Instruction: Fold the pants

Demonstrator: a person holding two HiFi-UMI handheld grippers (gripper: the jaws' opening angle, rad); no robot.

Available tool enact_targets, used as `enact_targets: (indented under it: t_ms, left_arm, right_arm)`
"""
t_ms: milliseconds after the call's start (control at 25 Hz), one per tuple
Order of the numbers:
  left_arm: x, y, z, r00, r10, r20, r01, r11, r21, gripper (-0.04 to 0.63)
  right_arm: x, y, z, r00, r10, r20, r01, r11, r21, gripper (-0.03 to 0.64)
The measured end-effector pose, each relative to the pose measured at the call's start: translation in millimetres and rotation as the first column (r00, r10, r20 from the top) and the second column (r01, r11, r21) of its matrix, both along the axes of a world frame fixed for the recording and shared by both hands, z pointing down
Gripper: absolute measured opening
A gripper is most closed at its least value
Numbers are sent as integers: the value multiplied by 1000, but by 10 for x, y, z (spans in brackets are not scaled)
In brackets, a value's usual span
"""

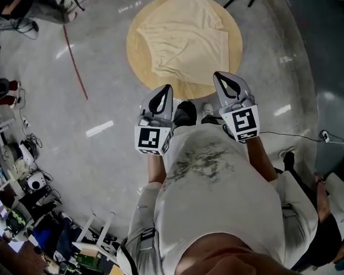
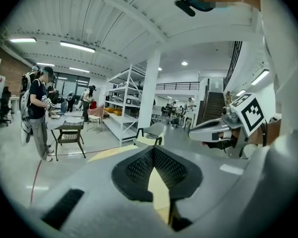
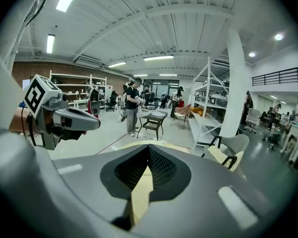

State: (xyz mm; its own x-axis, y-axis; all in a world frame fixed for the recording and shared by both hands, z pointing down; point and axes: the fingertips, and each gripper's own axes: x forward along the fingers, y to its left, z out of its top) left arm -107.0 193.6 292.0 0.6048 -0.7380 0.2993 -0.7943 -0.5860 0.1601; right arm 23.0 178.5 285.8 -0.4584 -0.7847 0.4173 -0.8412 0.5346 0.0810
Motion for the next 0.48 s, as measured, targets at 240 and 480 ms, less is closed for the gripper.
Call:
enact_targets:
  t_ms: [240,480]
  left_arm:
    - [-113,-241,360,998,59,31,-58,998,-29,8]
    - [-192,-418,576,991,124,52,-121,991,-58,8]
  right_arm:
    - [18,-156,388,997,51,-59,-54,997,-53,8]
    - [62,-237,628,989,102,-107,-113,989,-98,8]
